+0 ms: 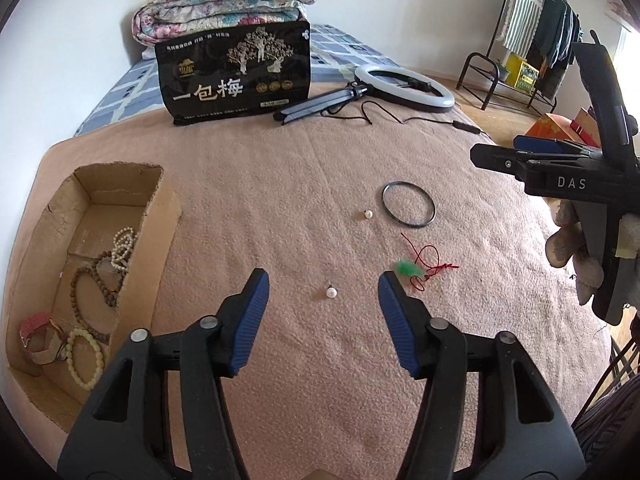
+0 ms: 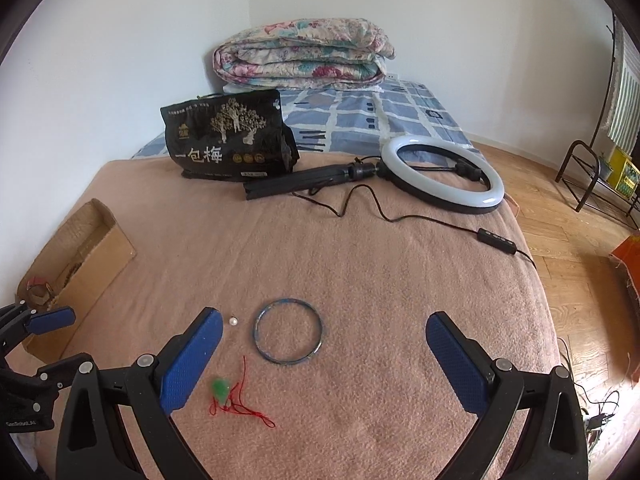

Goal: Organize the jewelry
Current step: 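Withdraw both grippers from the box back toward the bangle and pendant, then close left gripper on a loose white pearl while right gripper grasps the blue bangle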

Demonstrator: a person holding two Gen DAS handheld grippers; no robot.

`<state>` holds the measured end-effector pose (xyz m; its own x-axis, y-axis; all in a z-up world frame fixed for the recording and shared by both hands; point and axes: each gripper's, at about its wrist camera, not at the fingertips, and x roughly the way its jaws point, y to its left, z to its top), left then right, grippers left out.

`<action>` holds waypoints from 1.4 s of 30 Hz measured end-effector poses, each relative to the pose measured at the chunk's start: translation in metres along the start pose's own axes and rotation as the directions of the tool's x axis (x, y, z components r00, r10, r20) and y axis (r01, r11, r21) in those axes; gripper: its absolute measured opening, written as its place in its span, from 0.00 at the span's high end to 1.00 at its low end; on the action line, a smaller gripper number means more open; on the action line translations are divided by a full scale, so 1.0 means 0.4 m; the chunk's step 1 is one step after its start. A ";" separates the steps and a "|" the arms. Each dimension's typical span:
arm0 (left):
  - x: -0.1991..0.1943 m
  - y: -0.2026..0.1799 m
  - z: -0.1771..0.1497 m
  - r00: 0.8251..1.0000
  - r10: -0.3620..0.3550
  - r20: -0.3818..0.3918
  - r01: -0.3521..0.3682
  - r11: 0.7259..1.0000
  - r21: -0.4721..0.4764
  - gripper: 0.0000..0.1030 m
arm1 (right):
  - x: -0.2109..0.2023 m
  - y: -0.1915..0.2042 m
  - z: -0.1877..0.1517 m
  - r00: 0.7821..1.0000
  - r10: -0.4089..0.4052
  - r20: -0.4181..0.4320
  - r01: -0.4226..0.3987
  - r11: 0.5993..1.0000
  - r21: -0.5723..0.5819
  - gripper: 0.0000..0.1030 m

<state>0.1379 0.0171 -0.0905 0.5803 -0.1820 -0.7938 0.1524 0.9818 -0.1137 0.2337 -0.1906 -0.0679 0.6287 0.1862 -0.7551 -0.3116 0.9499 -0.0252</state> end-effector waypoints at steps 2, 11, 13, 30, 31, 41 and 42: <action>0.023 0.000 -0.006 1.000 -0.012 -0.018 0.012 1.000 0.000 0.49 | 0.027 -0.002 -0.009 1.000 0.002 -0.020 -0.002 1.000 -0.015 0.00; 0.113 -0.002 -0.028 0.996 -0.019 -0.085 0.021 0.999 0.026 0.65 | 0.152 -0.014 -0.053 0.993 0.007 -0.121 -0.012 0.999 -0.041 0.00; 0.128 0.000 -0.028 0.995 -0.028 -0.094 0.030 0.999 0.022 0.66 | 0.171 -0.014 -0.062 0.991 0.001 -0.134 -0.008 0.999 -0.051 0.00; 0.194 -0.005 -0.033 0.990 -0.044 -0.136 0.049 0.998 0.034 0.86 | 0.240 0.020 -0.058 0.988 0.047 -0.148 -0.061 0.994 -0.087 0.00; 0.195 -0.003 -0.034 0.990 -0.045 -0.136 0.050 0.998 0.034 0.87 | 0.243 0.025 -0.057 0.987 0.054 -0.149 -0.068 0.994 -0.090 0.00; 0.198 -0.002 -0.037 0.990 -0.042 -0.137 0.049 0.998 0.044 0.93 | 0.283 0.063 -0.062 0.980 0.047 -0.192 -0.074 0.988 -0.134 0.01; 0.198 -0.001 -0.036 0.990 -0.044 -0.137 0.050 0.998 0.042 0.93 | 0.290 0.062 -0.063 0.979 0.045 -0.200 -0.072 0.989 -0.133 0.01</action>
<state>0.1722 0.0030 -0.1620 0.4579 -0.2155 -0.8625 0.2150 0.9682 -0.1278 0.2807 -0.1518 -0.1725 0.4587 0.1747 -0.8712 -0.4481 0.8922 -0.0570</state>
